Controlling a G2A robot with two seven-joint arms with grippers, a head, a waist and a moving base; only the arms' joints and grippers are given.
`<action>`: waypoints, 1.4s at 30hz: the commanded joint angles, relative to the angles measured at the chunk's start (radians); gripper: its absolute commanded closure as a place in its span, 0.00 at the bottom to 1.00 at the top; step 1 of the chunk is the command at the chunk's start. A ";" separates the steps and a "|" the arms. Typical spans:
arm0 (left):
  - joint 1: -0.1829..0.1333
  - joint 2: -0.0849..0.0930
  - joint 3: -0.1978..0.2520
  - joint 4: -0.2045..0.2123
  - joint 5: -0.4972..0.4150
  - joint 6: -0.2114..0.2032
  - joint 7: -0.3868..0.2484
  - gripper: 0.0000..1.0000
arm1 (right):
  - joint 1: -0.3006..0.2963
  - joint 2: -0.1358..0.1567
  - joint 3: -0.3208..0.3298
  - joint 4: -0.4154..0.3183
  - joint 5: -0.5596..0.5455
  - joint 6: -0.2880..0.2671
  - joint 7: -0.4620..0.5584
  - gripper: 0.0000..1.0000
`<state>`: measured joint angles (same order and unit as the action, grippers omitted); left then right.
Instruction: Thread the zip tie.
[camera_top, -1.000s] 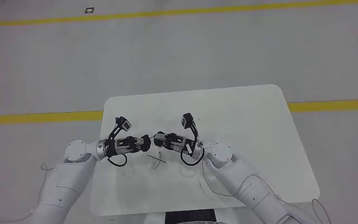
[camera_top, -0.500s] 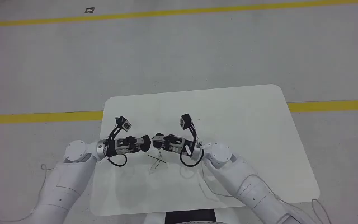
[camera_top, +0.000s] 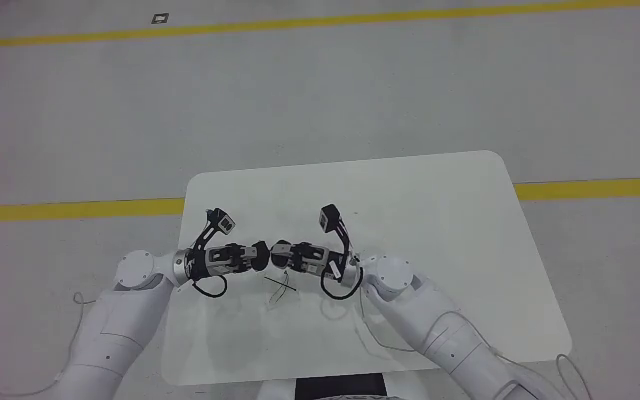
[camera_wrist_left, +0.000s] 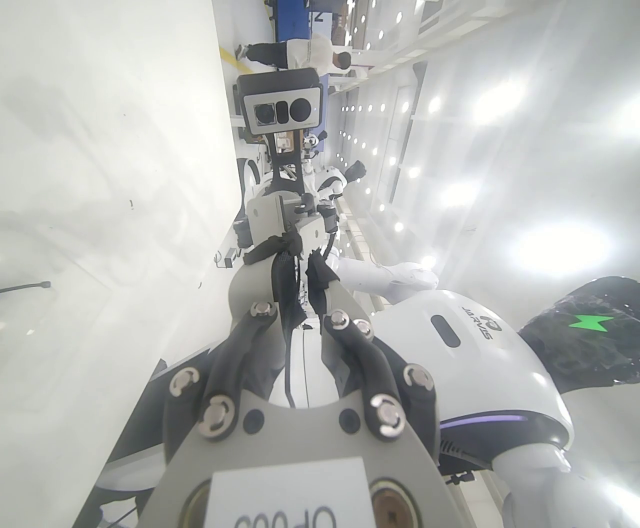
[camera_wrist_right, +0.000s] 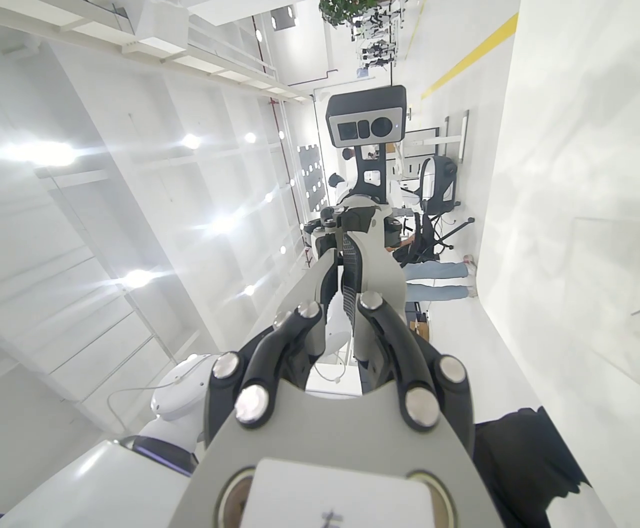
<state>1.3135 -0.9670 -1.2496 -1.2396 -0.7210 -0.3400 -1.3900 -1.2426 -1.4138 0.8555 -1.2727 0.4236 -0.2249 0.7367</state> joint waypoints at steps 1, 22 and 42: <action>0.000 0.000 0.000 0.000 0.000 0.000 0.000 0.93 | 0.001 0.000 -0.001 0.001 0.000 0.001 0.002 1.00; 0.000 0.000 0.000 0.000 0.000 0.000 0.000 1.00 | -0.002 0.003 0.013 0.000 0.014 -0.005 0.000 0.00; -0.001 -0.001 0.000 0.024 0.009 0.000 0.058 1.00 | -0.034 0.024 0.077 -0.027 -0.002 -0.005 -0.012 0.00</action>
<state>1.3122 -0.9674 -1.2497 -1.2254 -0.7042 -0.3378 -1.3486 -1.2770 -1.3896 0.9323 -1.2997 0.4216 -0.2294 0.7249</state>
